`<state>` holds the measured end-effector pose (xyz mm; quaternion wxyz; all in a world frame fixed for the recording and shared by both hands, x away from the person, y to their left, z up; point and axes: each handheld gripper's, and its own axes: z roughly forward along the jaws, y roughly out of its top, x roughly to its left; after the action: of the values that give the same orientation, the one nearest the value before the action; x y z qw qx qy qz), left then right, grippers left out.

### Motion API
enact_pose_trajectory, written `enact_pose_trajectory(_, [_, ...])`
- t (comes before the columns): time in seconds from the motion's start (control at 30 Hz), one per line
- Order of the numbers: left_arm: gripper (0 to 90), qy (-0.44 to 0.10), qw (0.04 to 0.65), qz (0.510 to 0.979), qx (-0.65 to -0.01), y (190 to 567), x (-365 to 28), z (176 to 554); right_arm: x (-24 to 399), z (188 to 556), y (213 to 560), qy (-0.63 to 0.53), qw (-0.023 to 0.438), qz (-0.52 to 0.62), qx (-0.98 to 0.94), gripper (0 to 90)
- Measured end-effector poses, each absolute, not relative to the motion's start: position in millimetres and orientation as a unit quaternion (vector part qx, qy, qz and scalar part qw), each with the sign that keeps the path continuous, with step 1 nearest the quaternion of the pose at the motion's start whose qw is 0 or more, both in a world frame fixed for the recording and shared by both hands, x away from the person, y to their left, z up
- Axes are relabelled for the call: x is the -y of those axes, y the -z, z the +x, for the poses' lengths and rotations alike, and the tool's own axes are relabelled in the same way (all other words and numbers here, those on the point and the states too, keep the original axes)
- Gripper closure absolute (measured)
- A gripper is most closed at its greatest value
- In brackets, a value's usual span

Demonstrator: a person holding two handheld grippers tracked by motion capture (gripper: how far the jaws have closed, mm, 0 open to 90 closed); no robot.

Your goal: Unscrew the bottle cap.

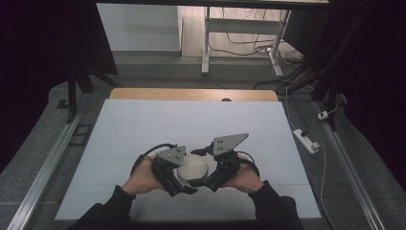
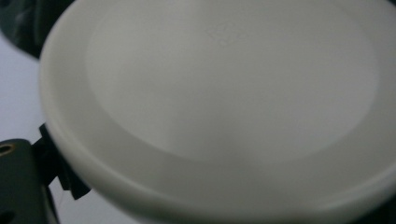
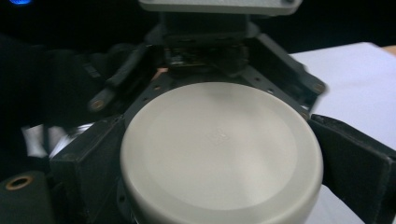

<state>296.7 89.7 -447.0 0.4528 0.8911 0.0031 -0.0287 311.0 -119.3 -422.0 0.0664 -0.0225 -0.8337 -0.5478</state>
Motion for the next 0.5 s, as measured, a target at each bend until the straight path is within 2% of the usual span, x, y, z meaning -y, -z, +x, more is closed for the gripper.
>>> enact_pose_trajectory(0.13, [6.8, 0.038, 0.45, 0.892, 0.016, 449.5, -87.3, 294.2, 119.7, 309.7, 424.8, 0.545, 0.092, 0.009, 0.834, 6.9])
enact_pose_trajectory(0.23, [6.8, 0.028, 0.451, 0.892, -0.001, 450.2, -87.4, 296.1, 120.0, 311.1, 426.1, 0.55, 0.09, -0.004, 0.83, 6.5])
enact_pose_trajectory(0.3, [6.8, 0.015, 0.451, 0.892, -0.021, 450.4, -87.9, 297.7, 120.6, 312.5, 423.9, 0.566, 0.077, -0.019, 0.821, 1.4])
enact_pose_trajectory(0.37, [6.8, 0.004, 0.451, 0.891, -0.046, 450.7, -89.0, 300.1, 122.3, 313.7, 419.9, 0.576, 0.063, -0.035, 0.814, 0.0])
enact_pose_trajectory(0.5, [6.8, -0.027, 0.447, 0.889, -0.099, 451.2, -91.5, 304.8, 128.3, 315.4, 412.2, 0.571, -0.007, -0.092, 0.816, 0.0])
